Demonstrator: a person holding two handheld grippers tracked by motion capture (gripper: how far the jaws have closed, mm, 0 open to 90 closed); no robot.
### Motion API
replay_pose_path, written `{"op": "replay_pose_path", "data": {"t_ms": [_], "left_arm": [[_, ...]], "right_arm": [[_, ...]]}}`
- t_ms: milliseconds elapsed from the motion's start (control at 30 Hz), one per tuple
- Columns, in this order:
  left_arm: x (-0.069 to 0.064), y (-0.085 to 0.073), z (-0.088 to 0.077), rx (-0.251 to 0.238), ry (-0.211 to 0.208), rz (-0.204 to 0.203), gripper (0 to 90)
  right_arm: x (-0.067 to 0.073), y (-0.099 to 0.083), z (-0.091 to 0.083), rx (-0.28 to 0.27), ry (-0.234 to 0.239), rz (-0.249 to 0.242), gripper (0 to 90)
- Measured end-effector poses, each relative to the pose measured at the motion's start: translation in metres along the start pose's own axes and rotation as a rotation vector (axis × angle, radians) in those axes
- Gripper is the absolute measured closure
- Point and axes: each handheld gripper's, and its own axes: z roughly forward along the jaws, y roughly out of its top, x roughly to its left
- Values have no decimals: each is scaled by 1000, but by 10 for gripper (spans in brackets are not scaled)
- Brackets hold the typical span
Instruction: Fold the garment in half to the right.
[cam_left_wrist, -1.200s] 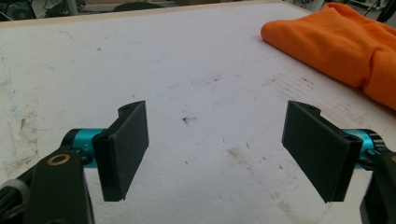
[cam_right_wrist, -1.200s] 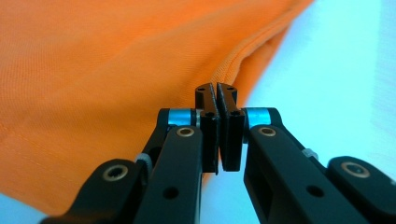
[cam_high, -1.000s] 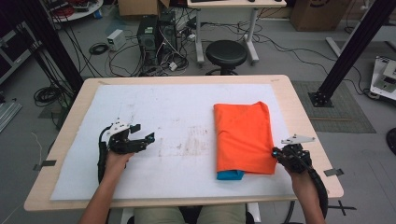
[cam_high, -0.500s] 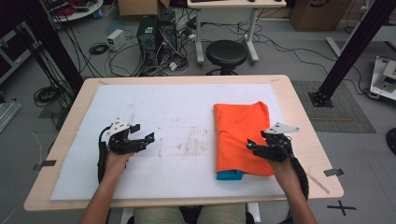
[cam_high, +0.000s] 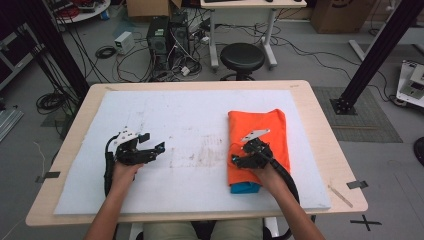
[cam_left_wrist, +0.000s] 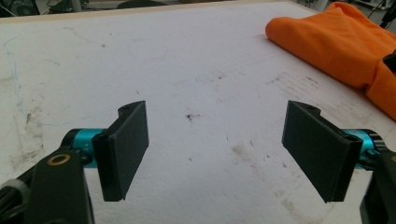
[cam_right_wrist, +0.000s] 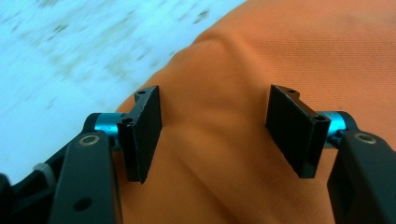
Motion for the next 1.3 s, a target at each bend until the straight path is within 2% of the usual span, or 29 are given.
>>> {"op": "replay_pose_path", "data": {"t_ms": [167, 300, 400, 467, 533, 633, 733, 767, 900, 1000, 1067, 1200, 1300], "left_arm": [[-1, 0, 0, 0, 1, -1, 230], [0, 0, 0, -1, 2, -1, 230], [0, 0, 0, -1, 1, -2, 230], [-1, 0, 1, 0, -3, -2, 230], [-1, 0, 1, 1, -4, 0, 229], [-1, 0, 1, 2, -8, -1, 230], [-2, 0, 2, 2, -9, -2, 230], [-2, 0, 2, 2, -9, -2, 229], [-1, 0, 2, 2, -10, -2, 229], [-1, 0, 2, 2, -11, -3, 230], [-1, 0, 2, 3, -12, -4, 230], [-1, 0, 2, 3, -12, -3, 230], [-1, 0, 2, 2, -13, -3, 229]], "right_arm": [[7, 0, -7, 38, 44, -48, 320], [-1, 11, -20, -76, 52, -1, 323], [-10, 23, -21, -126, 21, 31, 318], [-18, 32, -18, -146, -18, 57, 329], [-26, 41, -12, -137, -78, 54, 340], [-37, 54, 5, -75, -136, 65, 343], [-44, 63, 25, -8, -145, 77, 344], [-45, 65, 31, 12, -135, 80, 349], [-42, 68, 53, 101, -147, 67, 364], [-43, 69, 57, 93, -110, 88, 369], [-46, 71, 52, 65, -90, 103, 365], [-54, 80, 45, -13, -96, 143, 354], [-59, 90, 50, -29, -107, 150, 425]]}}
